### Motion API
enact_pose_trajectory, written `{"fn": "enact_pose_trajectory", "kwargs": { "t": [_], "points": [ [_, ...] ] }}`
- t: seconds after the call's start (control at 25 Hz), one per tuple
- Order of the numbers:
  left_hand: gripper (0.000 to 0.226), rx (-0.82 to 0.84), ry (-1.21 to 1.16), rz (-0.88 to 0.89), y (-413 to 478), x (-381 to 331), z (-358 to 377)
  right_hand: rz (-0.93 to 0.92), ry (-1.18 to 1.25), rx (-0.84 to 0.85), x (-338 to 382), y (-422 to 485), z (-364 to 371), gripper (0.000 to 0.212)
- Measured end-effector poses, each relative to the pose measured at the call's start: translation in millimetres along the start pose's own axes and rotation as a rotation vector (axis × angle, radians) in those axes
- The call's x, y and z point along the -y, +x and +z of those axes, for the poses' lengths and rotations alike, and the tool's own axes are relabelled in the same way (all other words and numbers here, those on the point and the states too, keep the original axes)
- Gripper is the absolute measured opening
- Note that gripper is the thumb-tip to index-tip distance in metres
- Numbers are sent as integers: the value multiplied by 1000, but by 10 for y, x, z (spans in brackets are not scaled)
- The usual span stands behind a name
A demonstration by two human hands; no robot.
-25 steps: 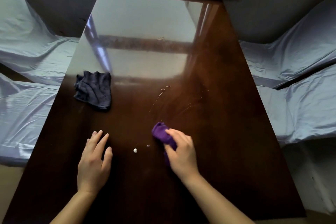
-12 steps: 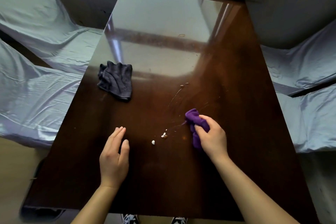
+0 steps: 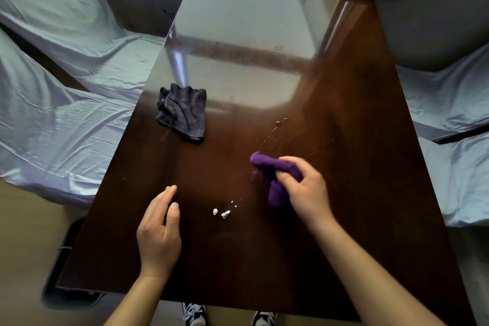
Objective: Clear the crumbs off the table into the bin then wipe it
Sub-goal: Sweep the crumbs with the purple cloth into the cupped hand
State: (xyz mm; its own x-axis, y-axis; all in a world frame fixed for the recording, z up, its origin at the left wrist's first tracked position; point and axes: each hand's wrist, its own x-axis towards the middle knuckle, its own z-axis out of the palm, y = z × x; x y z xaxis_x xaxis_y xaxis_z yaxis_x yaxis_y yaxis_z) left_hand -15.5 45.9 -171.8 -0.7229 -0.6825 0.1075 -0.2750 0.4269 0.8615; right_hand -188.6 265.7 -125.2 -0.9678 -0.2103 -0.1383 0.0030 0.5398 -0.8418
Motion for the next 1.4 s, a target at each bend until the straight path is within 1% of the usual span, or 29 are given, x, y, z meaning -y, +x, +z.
{"fn": "enact_pose_trajectory", "kwargs": {
  "t": [0.04, 0.12, 0.2, 0.28, 0.4, 0.48, 0.52, 0.56, 0.6, 0.68, 0.72, 0.8, 0.92, 0.96, 1.0, 1.08, 1.16, 1.2, 1.32, 1.4],
  "points": [
    [42, -9, 2, 2, -3, 37, -57, 32, -43, -32, -51, 130, -99, 26],
    [44, -25, 18, -6, 14, 109, -160, 63, -209, -71, -156, 343, -210, 31],
    [44, -45, 43, -11, 52, 168, -250, 70, -349, -45, -215, 401, -176, 36],
    [44, -57, 56, -4, 116, 226, -323, 21, -399, -4, -190, 294, -21, 37],
    [45, -32, 53, 21, 213, 297, -348, -135, -430, 110, -95, -75, 370, 39],
    [47, 48, 112, 85, 233, 330, -331, -191, -371, 212, 24, -302, 612, 37],
    [48, 103, 179, 132, 235, 355, -316, -177, -302, 227, 73, -358, 675, 35],
    [48, 152, 257, 179, 234, 389, -306, -139, -217, 207, 118, -383, 688, 33],
    [48, 185, 322, 214, 230, 424, -300, -89, -131, 150, 149, -389, 644, 31],
    [47, 213, 363, 231, 237, 469, -304, 0, -9, -2, 137, -385, 428, 26],
    [47, 216, 355, 225, 243, 473, -306, 43, -1, -61, 93, -389, 280, 25],
    [46, 217, 330, 217, 244, 463, -305, 142, -91, -149, -43, -451, 4, 26],
    [44, 168, 200, 172, 252, 462, -337, 297, -292, -195, -207, -633, -13, 29],
    [44, 140, 128, 138, 254, 456, -364, 293, -323, -186, -226, -716, 106, 30],
    [43, 114, 69, 108, 256, 445, -396, 251, -324, -170, -210, -795, 269, 31],
    [43, 99, 63, 95, 270, 428, -448, 121, -239, -92, -83, -856, 652, 30],
    [44, 146, 177, 149, 276, 426, -496, 24, -104, 0, 107, -843, 943, 29],
    [45, 174, 256, 181, 283, 439, -518, 2, -55, 14, 188, -809, 1013, 29],
    [46, 225, 503, 285, 266, 549, -638, -11, 13, -47, 252, -748, 931, 28],
    [48, 258, 605, 343, 250, 622, -710, -3, -9, -122, 167, -749, 708, 26]
  ]
}}
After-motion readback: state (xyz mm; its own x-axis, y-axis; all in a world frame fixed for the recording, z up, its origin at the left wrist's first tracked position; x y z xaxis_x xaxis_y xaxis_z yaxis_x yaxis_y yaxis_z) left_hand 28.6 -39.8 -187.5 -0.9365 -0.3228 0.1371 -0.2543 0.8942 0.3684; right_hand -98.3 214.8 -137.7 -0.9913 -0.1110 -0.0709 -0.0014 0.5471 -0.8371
